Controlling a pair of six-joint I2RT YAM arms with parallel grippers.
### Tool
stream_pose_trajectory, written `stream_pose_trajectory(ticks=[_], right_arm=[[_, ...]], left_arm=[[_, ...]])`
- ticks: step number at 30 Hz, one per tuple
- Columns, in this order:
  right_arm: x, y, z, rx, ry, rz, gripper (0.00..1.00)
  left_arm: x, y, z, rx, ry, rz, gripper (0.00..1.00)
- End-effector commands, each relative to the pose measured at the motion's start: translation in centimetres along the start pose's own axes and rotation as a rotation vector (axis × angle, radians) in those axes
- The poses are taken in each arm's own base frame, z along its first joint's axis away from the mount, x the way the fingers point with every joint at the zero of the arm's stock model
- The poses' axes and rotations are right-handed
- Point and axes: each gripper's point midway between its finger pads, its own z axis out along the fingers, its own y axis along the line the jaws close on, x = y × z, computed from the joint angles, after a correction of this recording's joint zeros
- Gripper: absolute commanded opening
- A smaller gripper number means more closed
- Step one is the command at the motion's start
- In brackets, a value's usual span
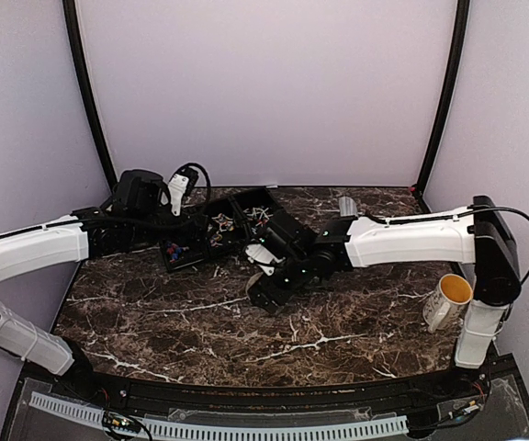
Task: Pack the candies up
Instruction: Pick up the bottle lid from the center of the board, then place the bottle lid on the packing bottle.
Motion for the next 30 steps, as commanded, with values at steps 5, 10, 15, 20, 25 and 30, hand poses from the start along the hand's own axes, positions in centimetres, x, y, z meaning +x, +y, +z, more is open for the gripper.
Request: stream_pose_trajectory(ticks=[5,10,15,20,25,30], right_arm=[[0.6,-5.9,-3.4,0.111,-0.053,0.102,0.88],[1.4,-9.1,-3.8,0.151,-0.050,0.152,0.88],[1.9,-11.8,-3.2,0.179,-0.029,0.189,0.88],[2.3,-13.4,-2.2,0.186,-0.006,0.217,0.88],[2.5,-14.1,-1.5,0.182,0.006,0.232,0.88],[2.3,-14.6,-1.3,0.179,0.005,0.241,0.88]], left_arm=[[-0.1,-2.9,2.1,0.150,-0.007,-0.091,0.99],[1.5,-4.4,4.3,0.210,0.039,-0.137,0.99],[2.4,-5.4,5.6,0.242,0.058,-0.162,0.98],[2.9,-5.8,6.0,0.252,0.071,-0.167,0.98],[3.7,-5.9,6.1,0.255,0.085,-0.168,0.98],[4.2,-6.1,6.3,0.258,0.097,-0.169,0.98]])
